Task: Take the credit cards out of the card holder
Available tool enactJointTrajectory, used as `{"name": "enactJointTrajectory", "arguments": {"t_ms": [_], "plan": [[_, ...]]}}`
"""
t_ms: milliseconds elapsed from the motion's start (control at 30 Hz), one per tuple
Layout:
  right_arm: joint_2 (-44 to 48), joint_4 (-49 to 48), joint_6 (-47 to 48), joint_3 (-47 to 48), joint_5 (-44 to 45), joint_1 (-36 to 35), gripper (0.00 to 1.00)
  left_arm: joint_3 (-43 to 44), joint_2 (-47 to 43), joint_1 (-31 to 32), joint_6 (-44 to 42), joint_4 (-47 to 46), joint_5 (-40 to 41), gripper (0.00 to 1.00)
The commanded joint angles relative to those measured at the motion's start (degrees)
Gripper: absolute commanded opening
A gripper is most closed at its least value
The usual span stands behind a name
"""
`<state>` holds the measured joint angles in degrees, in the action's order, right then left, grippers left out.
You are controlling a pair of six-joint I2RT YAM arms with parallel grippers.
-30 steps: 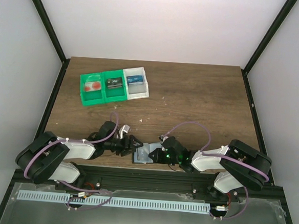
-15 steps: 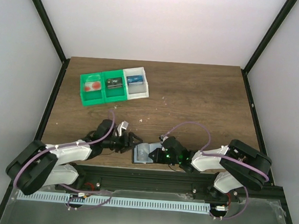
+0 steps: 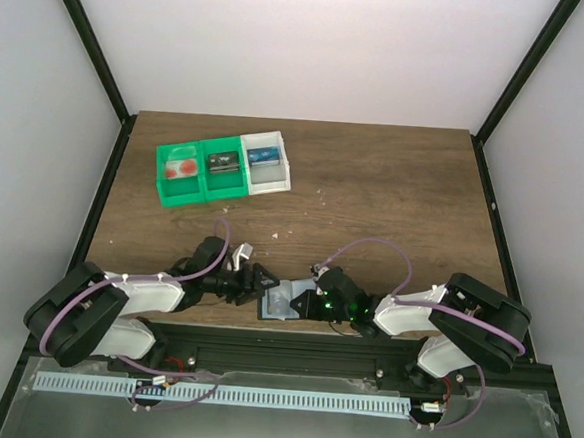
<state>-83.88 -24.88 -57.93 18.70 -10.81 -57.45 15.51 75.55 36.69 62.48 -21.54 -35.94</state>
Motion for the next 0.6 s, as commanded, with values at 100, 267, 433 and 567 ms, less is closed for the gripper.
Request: {"name": "enactJointTrajectory", "arguments": {"t_ms": [100,267,433,567], "plan": [[0.2,1.3,-0.1,-0.8,-0.1,0.3,0.01,0.5,3.4,0.4,-1.3,-4.0,-1.4,0.73],[0.3,1.4,-0.1,-0.8,0.0,0.3,0.01,1.7,1.2,0.5,-2.4,-0.1,0.3,0.73],[0.8,1.5,-0.4,-1.3,0.2,0.3,0.01,2.3,-4.0,0.6,-1.6,3.8,2.5,0.73],[0.9,1.3,-0.5,-1.5,0.4,0.3,0.0,1.6,-5.2,0.5,0.1,1.9,2.1,0.73]]}}
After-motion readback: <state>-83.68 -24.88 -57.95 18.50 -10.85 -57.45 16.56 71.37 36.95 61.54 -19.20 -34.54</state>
